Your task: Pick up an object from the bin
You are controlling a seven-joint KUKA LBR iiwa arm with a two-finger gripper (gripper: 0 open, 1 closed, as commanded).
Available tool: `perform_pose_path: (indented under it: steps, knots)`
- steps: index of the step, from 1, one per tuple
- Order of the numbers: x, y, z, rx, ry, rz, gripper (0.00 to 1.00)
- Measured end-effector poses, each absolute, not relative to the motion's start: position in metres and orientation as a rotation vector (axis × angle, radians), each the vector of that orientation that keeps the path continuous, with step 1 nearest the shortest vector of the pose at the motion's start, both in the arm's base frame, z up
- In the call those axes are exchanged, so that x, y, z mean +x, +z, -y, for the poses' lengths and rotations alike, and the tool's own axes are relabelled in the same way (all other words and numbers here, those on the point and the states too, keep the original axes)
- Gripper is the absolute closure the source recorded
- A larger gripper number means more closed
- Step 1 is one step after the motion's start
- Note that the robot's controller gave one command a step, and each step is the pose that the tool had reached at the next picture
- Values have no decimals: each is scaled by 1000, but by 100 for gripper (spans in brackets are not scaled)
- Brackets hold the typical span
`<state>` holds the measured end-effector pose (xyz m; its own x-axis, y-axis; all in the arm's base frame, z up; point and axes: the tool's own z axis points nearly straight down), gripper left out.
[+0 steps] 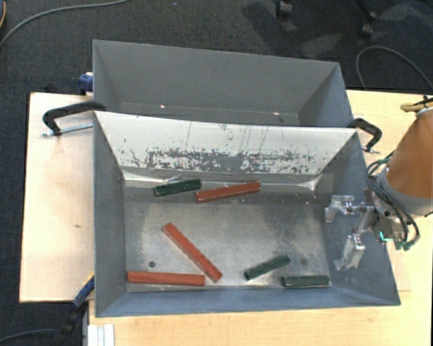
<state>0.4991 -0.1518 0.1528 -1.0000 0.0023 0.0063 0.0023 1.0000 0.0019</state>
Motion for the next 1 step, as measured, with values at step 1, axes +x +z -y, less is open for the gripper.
perform_pose_path:
  steps: [1]
  knots:
    - [497, 71, 100, -245, -6, 3127, 0]
